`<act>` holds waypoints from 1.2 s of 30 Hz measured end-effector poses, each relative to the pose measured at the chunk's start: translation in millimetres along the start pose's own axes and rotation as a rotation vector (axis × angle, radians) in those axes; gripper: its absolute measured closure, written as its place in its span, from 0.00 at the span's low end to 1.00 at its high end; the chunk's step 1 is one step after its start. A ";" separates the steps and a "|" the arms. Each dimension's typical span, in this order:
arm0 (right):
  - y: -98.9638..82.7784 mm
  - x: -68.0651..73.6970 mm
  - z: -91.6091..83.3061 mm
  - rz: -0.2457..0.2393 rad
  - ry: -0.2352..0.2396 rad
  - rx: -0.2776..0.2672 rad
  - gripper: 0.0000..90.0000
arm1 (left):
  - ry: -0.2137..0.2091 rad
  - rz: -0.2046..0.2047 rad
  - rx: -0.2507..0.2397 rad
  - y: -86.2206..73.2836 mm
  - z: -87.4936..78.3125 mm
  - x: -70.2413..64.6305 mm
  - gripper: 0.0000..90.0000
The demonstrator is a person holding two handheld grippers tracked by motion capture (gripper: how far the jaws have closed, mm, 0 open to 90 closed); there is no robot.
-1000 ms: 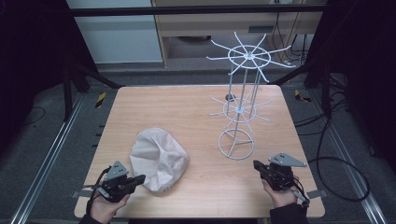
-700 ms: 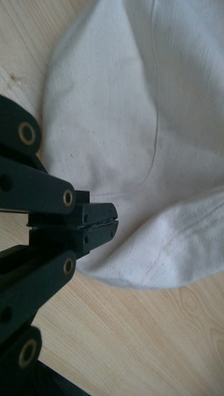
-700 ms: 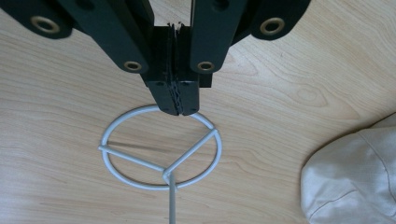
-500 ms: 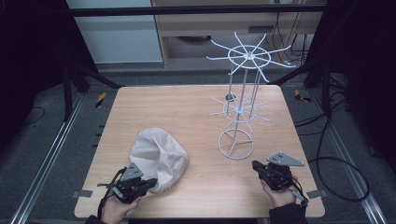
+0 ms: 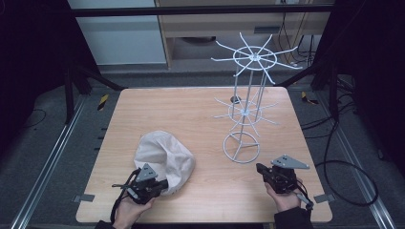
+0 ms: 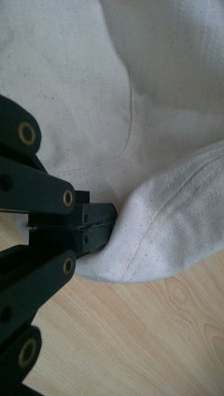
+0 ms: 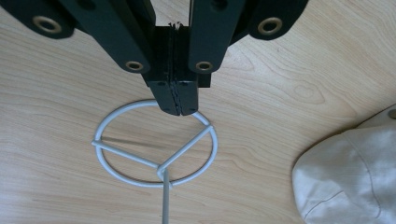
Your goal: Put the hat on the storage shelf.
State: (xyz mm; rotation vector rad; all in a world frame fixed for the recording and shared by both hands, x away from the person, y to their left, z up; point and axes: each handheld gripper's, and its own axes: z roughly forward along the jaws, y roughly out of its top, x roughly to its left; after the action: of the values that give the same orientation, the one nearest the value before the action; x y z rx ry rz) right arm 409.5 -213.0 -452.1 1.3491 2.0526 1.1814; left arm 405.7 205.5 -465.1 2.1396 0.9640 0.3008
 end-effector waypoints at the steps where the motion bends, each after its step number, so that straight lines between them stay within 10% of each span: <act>1: 0.1 0.3 0.1 0.001 -0.001 0.002 1.00 | 0.002 0.004 -0.004 1.7 2.5 -1.2 1.00; 21: 2.6 1.9 4.0 -0.006 0.016 0.003 0.99 | 0.047 0.019 -0.077 39.9 53.0 -19.9 1.00; 30: 0.8 -0.5 1.7 -0.004 0.014 0.002 0.98 | 0.068 -0.011 -0.163 42.2 14.7 -5.0 0.99; 36: -1.1 -4.0 0.0 0.009 0.010 -0.002 0.98 | 0.132 -0.084 -0.245 39.9 -29.7 33.6 0.98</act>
State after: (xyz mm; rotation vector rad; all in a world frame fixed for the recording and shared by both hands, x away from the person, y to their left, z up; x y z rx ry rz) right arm 410.6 -216.8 -453.5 1.3556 2.0542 1.1956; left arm 436.2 228.7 -418.9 1.8708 1.0326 0.4974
